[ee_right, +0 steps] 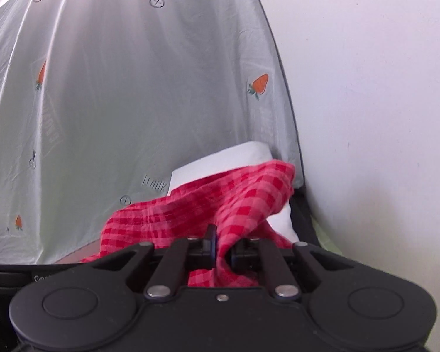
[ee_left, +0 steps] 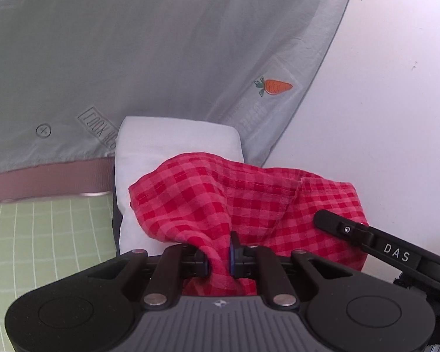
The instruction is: Fold clothes
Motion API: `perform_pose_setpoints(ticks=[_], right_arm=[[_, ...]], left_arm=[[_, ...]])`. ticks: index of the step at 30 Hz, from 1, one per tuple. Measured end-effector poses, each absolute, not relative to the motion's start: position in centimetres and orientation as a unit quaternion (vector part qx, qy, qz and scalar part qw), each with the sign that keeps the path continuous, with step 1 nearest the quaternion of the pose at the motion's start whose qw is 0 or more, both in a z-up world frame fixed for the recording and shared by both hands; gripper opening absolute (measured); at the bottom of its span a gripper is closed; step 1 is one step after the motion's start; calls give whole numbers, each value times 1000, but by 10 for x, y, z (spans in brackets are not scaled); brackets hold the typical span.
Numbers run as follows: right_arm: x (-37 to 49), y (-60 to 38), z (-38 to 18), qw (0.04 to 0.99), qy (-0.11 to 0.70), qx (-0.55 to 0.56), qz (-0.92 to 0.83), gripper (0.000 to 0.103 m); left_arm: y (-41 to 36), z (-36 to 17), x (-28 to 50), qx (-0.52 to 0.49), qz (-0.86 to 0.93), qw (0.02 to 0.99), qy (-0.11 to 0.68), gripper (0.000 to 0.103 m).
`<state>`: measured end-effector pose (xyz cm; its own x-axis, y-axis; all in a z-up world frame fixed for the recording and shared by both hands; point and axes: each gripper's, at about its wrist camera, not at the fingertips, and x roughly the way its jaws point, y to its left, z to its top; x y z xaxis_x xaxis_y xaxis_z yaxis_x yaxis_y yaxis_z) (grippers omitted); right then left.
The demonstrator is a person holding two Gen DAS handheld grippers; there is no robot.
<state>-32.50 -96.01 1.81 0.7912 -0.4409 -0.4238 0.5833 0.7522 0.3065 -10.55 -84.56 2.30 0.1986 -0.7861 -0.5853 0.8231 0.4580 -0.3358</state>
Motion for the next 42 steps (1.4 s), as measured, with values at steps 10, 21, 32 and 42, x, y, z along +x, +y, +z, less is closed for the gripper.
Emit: perform_pose_setpoints(ticks=[10,21,32,42], right_arm=[[-279,-1007,-45,872,255,218,-356,67],[-326,-930,-43,860,276,230,-361,81],[-370,-854,-16,862,285,232,-349,103],[-411,-792,-11,856,297,212,-365,103]], left_arm=[[-839,-17,-57,75,-390,832,388,89],[-770,-14,-110,81,-367,835,401,98],[-710,-1,-204,127,-399,820,390,103],[-672,9,-254,146,-419,816,369,103]])
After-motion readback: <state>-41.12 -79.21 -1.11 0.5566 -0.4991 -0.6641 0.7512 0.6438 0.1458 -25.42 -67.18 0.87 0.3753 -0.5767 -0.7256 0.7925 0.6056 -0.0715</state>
